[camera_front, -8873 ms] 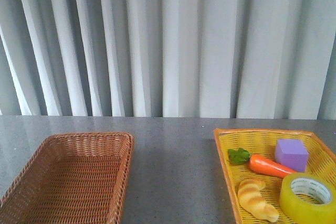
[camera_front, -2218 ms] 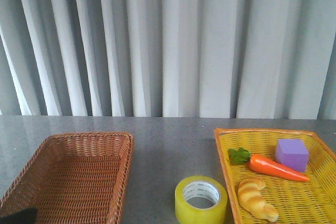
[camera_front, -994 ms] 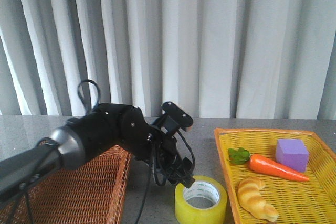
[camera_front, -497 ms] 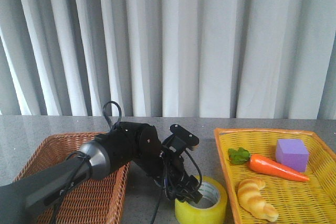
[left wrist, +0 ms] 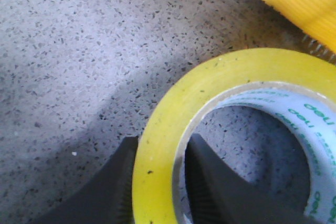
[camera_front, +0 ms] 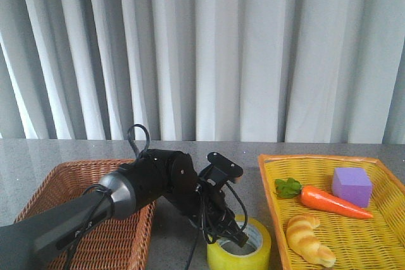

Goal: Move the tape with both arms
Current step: 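Lift the tape roll with the left gripper and lower it into the brown basket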

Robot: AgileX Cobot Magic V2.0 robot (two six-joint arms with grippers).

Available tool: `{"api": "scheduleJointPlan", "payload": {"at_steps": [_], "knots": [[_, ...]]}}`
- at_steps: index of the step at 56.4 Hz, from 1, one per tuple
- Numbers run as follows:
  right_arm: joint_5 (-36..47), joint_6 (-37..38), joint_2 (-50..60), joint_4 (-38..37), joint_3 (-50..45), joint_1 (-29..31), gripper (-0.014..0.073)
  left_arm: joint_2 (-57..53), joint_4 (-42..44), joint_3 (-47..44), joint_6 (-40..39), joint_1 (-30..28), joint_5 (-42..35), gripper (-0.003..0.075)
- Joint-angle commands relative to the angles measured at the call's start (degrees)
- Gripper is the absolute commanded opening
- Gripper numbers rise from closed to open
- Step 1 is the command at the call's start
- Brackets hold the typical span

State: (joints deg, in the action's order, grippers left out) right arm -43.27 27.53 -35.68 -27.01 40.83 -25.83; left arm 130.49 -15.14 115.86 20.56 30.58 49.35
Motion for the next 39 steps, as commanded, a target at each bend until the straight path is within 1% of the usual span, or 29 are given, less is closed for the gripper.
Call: {"api": "scheduleJointPlan", "payload": {"at_steps": [1, 9, 21, 29, 35, 39], "knots": [[3.2, -0.1, -0.1, -1.9, 1.4, 0.4, 0.0327, -5.6, 0.0, 1.9, -0.4, -0.1, -0.9, 0.015], [3.2, -0.1, -0.1, -1.9, 1.4, 0.4, 0.0327, -8.5, 0.7, 1.9, -0.4, -0.1, -0.5, 0.0151], [3.2, -0.1, -0.1, -1.9, 1.4, 0.4, 0.0327, -14.8, 5.9, 1.9, -0.5, -1.0, 0.2, 0.0151], [3.2, -0.1, -0.1, -1.9, 1.4, 0.4, 0.0327, -19.8, 9.3, 1.9, -2.4, -2.8, 1.7, 0.0151], [3.2, -0.1, -0.1, -1.9, 1.4, 0.4, 0.0327, -23.4, 12.8, 1.9, -4.7, -4.9, 4.4, 0.0151], [3.2, -0.1, -0.1, -1.9, 1.4, 0.4, 0.0327, -25.7, 15.1, 1.9, -6.9, -7.2, 8.4, 0.0151]]}}
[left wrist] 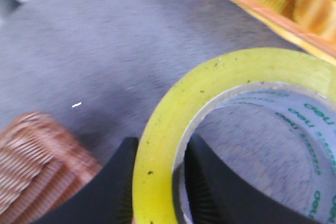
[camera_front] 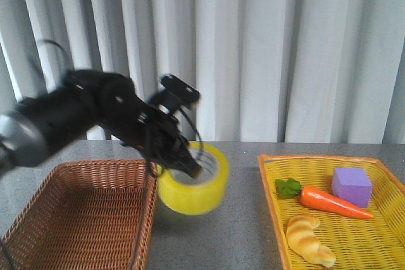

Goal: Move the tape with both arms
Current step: 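Lift the tape roll with the left gripper and lower it into the brown basket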

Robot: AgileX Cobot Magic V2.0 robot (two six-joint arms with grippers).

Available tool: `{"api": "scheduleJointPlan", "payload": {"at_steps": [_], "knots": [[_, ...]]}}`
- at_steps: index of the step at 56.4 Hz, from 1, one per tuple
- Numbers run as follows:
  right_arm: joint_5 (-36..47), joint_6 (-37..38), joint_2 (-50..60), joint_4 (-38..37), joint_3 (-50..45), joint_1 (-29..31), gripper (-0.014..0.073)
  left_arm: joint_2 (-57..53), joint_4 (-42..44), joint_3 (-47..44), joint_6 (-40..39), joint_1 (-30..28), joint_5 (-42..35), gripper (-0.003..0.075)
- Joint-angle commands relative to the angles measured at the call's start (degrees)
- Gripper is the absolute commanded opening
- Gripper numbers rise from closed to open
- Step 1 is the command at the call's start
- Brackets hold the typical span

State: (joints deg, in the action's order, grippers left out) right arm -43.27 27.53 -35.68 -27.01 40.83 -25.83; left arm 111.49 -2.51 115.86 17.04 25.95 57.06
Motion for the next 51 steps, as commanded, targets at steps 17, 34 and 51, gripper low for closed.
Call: {"api": "scheduleJointPlan", "payload": {"at_steps": [17, 34, 51], "knots": [[3.2, -0.1, -0.1, -1.9, 1.4, 0.4, 0.0327, -11.4, 5.1, -3.3, -8.9, -13.8, 3.3, 0.0151], [3.2, -0.1, -0.1, -1.9, 1.4, 0.4, 0.0327, -10.9, 5.1, -20.9, -11.8, -17.9, -11.9, 0.0151], [3.2, -0.1, -0.1, -1.9, 1.4, 0.4, 0.0327, -10.6, 5.2, -31.8, -12.0, -17.9, -25.2, 0.0154]]}}
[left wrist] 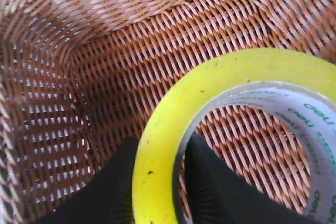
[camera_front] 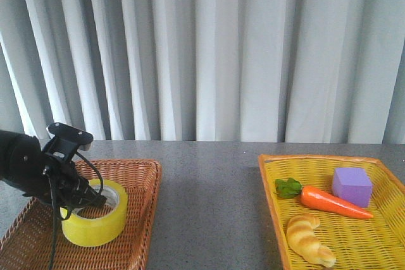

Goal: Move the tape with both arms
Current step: 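Lift the tape roll with the left gripper and lower it into the brown basket, then open the left gripper and withdraw it from the basket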

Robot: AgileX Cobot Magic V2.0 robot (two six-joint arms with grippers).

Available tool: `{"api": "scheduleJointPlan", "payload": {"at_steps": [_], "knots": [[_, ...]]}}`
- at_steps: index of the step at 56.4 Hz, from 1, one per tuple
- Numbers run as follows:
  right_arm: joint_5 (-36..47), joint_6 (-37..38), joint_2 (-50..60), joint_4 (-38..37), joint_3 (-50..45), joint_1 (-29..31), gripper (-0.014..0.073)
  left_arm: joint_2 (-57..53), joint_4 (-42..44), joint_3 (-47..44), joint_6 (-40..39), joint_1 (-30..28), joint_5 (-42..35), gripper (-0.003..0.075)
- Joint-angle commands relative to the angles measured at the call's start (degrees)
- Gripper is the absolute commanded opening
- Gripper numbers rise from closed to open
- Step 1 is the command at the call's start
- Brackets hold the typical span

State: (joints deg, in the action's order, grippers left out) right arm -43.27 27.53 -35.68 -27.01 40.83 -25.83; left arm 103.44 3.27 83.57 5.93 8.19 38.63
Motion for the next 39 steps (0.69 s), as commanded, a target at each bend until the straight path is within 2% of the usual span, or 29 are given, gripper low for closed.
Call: {"api": "scheduleJointPlan", "payload": {"at_steps": [1, 11, 18, 22, 33, 39], "knots": [[3.2, -0.1, -0.1, -1.9, 1.4, 0.4, 0.0327, -2.3, -0.6, 0.5, -0.9, -0.2, -6.7, 0.0155], [3.2, -0.1, -0.1, -1.9, 1.4, 0.4, 0.0327, -0.1, -0.6, 0.5, -0.9, -0.2, -4.8, 0.0162], [3.2, -0.1, -0.1, -1.9, 1.4, 0.4, 0.0327, 0.4, -0.6, 0.5, -0.9, -0.2, -3.9, 0.0195], [3.2, -0.1, -0.1, -1.9, 1.4, 0.4, 0.0327, 0.4, -0.6, 0.5, -0.9, -0.2, -3.9, 0.0246], [3.2, -0.1, -0.1, -1.9, 1.4, 0.4, 0.0327, -0.1, -0.6, 0.5, -0.8, -0.2, -2.4, 0.0454], [3.2, -0.1, -0.1, -1.9, 1.4, 0.4, 0.0327, -2.9, -0.5, 0.5, 0.3, -0.2, 0.5, 0.0505]]}}
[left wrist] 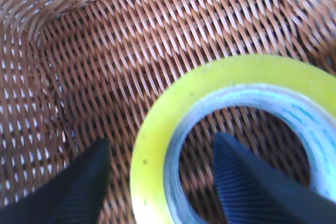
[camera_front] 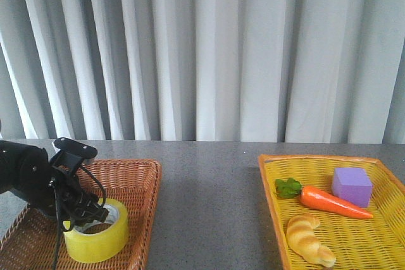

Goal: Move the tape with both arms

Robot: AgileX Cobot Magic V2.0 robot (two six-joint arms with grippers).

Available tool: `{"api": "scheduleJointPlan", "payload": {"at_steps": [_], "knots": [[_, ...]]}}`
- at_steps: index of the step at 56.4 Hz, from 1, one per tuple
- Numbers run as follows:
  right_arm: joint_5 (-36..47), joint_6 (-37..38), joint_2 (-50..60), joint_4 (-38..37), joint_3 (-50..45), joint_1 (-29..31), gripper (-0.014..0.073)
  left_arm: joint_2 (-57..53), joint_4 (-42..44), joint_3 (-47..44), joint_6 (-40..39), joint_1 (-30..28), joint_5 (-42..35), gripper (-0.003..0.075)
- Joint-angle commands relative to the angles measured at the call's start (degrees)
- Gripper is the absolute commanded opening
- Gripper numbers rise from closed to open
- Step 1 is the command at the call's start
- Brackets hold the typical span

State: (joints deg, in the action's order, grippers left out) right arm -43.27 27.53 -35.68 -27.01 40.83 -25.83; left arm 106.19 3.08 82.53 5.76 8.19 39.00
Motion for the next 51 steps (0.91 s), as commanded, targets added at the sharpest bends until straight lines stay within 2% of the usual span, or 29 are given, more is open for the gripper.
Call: {"api": "scheduleJointPlan", "payload": {"at_steps": [1, 15, 24, 51], "knots": [[3.2, -0.1, -0.1, -1.9, 1.4, 0.4, 0.0327, -6.1, -0.3, 1.5, 0.6, -0.2, 0.5, 0.0507], [3.2, -0.1, -0.1, -1.9, 1.4, 0.4, 0.0327, -18.1, -0.8, 1.5, 0.9, -0.2, 4.5, 0.0507], [3.2, -0.1, -0.1, -1.9, 1.4, 0.4, 0.0327, -26.4, -1.0, 0.7, 1.0, -0.2, 10.3, 0.0507], [3.3, 0.0, -0.1, -1.9, 1.4, 0.4, 0.0327, -58.8, -4.9, -27.3, 1.5, -0.2, 5.1, 0.0507]]}}
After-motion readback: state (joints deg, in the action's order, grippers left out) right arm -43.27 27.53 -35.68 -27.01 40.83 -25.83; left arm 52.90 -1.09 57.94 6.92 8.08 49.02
